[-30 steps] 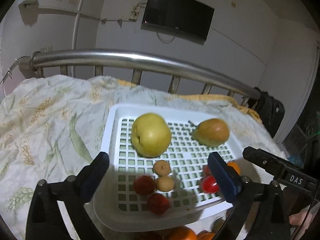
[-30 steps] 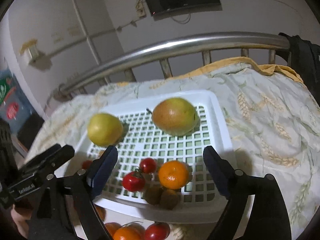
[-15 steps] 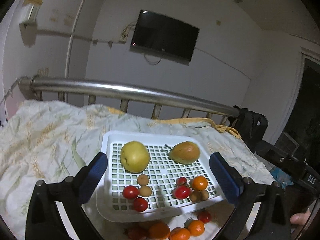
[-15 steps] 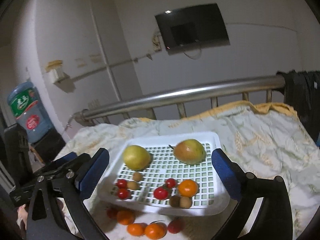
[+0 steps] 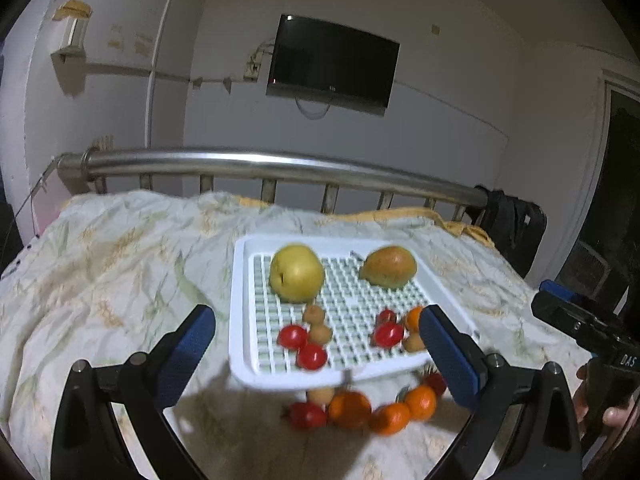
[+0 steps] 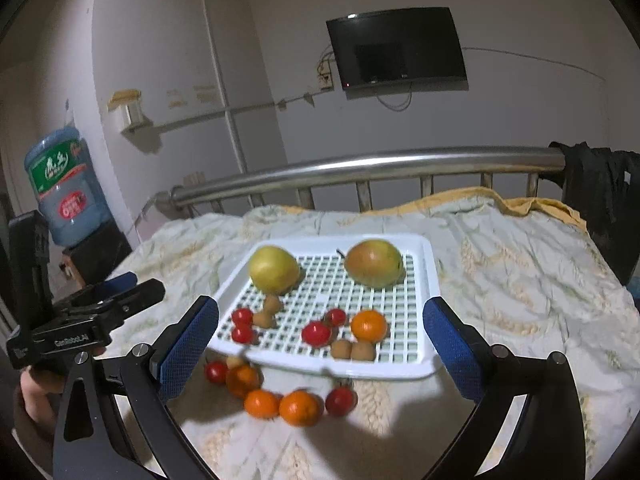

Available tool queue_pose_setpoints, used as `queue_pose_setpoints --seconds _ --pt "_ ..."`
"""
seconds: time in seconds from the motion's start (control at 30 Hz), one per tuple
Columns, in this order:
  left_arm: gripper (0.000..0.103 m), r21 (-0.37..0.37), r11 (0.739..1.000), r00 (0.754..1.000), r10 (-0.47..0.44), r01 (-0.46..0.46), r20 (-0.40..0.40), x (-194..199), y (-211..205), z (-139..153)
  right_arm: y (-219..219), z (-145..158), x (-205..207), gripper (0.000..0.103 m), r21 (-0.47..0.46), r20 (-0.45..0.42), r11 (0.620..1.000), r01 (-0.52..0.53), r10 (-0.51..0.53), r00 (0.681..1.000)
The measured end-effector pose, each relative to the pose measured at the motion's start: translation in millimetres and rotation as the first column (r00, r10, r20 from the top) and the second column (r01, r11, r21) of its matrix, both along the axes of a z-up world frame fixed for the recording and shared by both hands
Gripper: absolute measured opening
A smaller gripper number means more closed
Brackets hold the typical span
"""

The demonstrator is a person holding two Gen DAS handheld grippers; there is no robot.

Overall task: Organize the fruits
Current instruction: 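Lift both grippers away from the tray toward the loose fruits, then grasp a red tomato with the right gripper while the left gripper grasps another red tomato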

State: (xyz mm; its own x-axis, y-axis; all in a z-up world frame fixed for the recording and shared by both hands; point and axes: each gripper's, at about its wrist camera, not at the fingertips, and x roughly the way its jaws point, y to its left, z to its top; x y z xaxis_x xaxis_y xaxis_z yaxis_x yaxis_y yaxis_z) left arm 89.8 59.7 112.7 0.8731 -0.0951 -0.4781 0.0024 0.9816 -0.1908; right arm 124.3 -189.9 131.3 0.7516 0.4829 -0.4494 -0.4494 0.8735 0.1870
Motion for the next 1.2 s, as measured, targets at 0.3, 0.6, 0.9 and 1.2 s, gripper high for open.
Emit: queue_pose_setpoints --seconds 0.3,0.6,0.9,1.2 --pt "0.102 0.025 1.000 0.992 -0.007 0.011 -0.125 -5 -1 -49 12 -43 -11 0.103 -0.083 -0.081 0.994 -0.069 0.062 0.995" --pt "0.091 0.013 1.000 0.972 0.000 0.003 -0.235 6 5 -83 17 -73 -4 0.085 -0.132 -0.159 0.987 -0.087 0.065 0.985" --pt "0.075 -0.011 1.000 0.953 -0.011 0.008 -0.303 19 6 -103 11 -98 20 0.061 -0.161 -0.256 0.985 -0.055 0.012 0.967" --pt "0.061 0.034 0.999 0.957 -0.027 0.038 -0.288 27 -6 -101 18 -110 34 0.051 -0.189 -0.288 0.981 -0.047 -0.010 0.958"
